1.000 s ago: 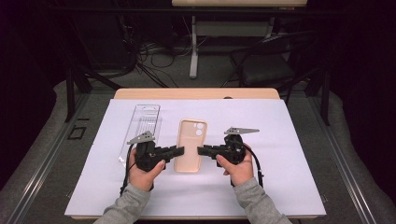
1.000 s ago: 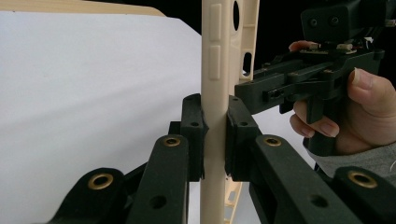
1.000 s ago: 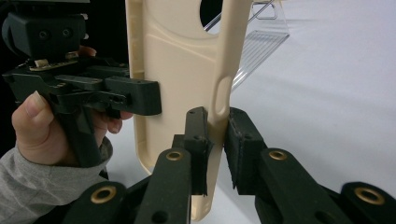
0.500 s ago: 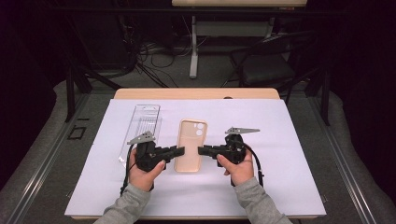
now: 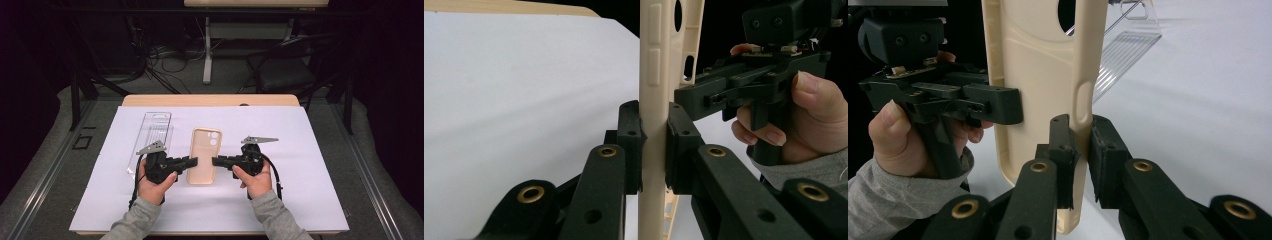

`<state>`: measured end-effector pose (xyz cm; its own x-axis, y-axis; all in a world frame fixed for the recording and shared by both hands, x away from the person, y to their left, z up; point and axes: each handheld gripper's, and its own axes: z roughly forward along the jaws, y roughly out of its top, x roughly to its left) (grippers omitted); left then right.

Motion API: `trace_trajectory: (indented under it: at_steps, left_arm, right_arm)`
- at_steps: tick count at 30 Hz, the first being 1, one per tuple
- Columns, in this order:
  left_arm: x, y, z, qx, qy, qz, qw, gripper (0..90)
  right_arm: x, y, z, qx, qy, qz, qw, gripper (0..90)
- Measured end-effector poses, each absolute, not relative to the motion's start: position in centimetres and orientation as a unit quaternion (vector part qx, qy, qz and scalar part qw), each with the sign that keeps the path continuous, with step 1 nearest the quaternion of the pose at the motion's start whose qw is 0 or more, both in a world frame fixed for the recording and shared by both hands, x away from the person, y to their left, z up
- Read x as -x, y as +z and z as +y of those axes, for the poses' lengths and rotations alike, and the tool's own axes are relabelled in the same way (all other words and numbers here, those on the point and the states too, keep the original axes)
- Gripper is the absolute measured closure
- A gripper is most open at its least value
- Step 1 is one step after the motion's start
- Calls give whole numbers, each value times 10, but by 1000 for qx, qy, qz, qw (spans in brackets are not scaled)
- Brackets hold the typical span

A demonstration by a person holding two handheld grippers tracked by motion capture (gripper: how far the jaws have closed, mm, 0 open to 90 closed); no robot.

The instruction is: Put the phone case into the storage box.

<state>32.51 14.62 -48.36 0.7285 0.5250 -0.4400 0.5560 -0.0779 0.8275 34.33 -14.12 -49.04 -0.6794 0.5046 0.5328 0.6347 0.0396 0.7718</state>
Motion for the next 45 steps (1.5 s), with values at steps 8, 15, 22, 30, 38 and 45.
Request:
trace_trajectory:
  at_steps: [8,15,22,30,38,45]
  left_arm:
    - [-326,-484,146,-733,-15,369,572,807]
    - [-326,-484,147,-732,-20,370,572,804]
    - [-326,-484,147,-731,-20,370,574,799]
    - [-327,-484,147,-728,-23,371,576,783]
    - [-327,-484,147,-727,-26,371,578,721]
    - [-329,-485,148,-728,-30,372,575,685]
  right_arm:
    - [-343,-490,-141,395,-569,-719,55,819]
    - [-342,-489,-142,395,-571,-718,55,821]
    - [-342,-489,-142,394,-571,-718,57,822]
    - [-342,-489,-142,393,-573,-718,55,822]
    - [-342,-489,-142,393,-572,-718,53,822]
    - [-343,-489,-143,395,-568,-721,49,822]
